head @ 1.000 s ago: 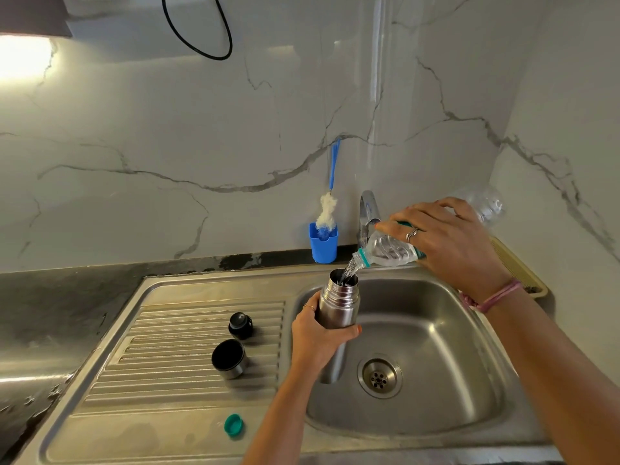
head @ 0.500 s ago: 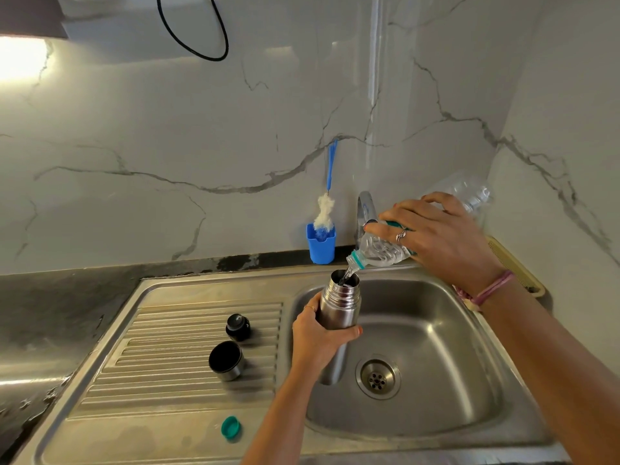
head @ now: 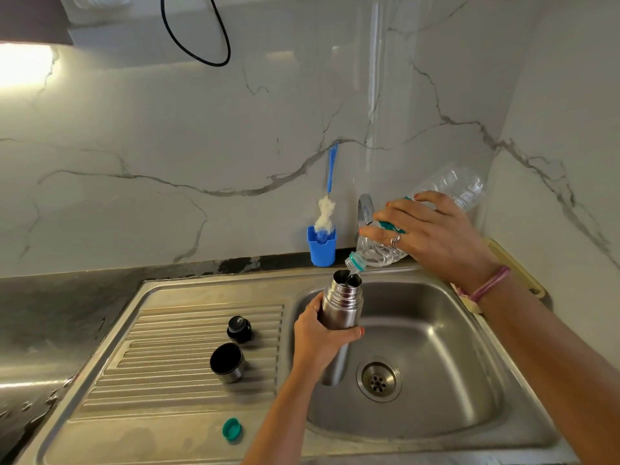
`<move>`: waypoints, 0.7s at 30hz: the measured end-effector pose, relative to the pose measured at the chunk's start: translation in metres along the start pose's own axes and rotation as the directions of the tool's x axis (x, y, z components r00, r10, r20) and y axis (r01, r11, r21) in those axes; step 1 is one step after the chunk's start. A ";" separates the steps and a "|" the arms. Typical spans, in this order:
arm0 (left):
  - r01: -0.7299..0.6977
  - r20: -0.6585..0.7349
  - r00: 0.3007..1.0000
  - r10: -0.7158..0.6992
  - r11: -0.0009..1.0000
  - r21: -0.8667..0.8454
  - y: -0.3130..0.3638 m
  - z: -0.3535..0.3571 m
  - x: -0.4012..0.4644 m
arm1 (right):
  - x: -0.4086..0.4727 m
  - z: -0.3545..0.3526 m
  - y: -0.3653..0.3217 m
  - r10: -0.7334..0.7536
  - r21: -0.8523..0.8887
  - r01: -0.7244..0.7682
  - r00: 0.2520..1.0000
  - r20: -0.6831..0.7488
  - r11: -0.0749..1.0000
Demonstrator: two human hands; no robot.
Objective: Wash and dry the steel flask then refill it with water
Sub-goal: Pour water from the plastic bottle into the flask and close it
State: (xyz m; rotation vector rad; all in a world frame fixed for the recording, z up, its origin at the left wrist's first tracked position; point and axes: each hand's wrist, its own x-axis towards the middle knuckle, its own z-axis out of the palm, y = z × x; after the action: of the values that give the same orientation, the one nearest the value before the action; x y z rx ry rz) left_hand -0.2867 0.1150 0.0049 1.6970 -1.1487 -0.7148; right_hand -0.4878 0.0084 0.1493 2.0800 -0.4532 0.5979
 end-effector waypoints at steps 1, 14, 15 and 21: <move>0.001 0.003 1.000 -0.001 1.000 -0.004 0.001 0.000 -0.001 | 0.001 0.000 0.000 -0.008 -0.006 0.008 1.000 -0.003 1.000; 0.029 -0.010 1.000 -0.029 1.000 -0.008 0.001 -0.008 0.002 | 0.017 -0.010 -0.004 -0.097 -0.003 0.097 0.995 -0.011 0.995; 0.030 -0.013 0.999 -0.031 1.000 -0.006 0.000 -0.009 0.003 | 0.019 -0.010 -0.005 -0.100 -0.003 0.100 0.995 -0.013 0.995; 0.018 0.000 1.000 -0.018 1.000 -0.006 0.004 -0.014 0.004 | 0.028 -0.012 -0.005 -0.117 0.006 0.117 0.993 0.016 0.993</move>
State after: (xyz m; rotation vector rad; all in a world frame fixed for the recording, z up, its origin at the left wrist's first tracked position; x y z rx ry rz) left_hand -0.2746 0.1160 0.0140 1.7040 -1.1309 -0.7288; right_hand -0.4652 0.0183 0.1672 2.1010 -0.3362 0.5140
